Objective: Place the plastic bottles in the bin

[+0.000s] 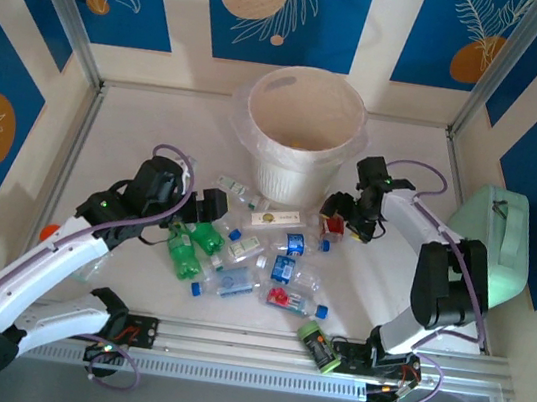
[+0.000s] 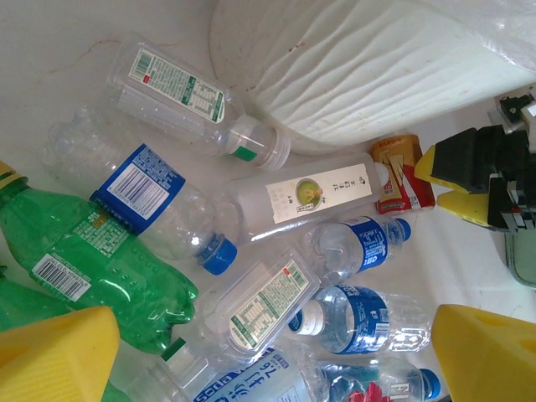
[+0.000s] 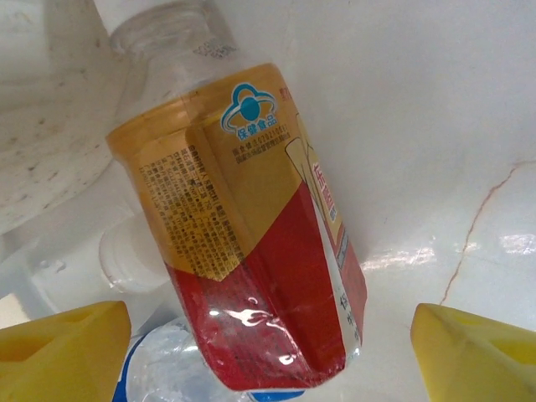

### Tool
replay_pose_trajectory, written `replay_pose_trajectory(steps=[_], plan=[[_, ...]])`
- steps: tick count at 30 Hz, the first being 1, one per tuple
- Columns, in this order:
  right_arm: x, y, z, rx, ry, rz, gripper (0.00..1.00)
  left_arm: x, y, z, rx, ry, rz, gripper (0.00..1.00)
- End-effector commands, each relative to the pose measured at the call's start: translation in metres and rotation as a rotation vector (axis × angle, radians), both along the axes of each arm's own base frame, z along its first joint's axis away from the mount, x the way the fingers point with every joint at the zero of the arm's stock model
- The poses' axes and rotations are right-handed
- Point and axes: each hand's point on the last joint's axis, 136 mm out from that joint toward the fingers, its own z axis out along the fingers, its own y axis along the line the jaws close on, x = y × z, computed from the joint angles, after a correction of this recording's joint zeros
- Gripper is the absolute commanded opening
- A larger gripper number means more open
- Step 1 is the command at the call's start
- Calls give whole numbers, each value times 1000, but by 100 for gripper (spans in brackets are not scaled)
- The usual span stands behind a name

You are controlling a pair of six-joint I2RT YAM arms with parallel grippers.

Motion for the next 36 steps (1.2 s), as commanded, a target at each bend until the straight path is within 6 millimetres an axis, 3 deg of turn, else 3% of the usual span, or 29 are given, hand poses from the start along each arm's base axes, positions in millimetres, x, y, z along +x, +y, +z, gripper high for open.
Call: replay_pose_trajectory(steps=[1,8,22,30,36], plan=[[-1,-2,-2,-50,33,21,87,1,-1,-2,-16,10,4,95],[-3,-6,-15,-117,95,14,87,0,0,-2,-18,12,8,95],[-2,-17,-32,-159,140,-38,76,-1,1,-6,-15,21,13,94],[6,-21,-34,-170,132,-39,86,-2,1,-7,-17,23,11,94],[9,-25,-37,-174,141,-46,78,-1,0,-6,-19,21,9,94]])
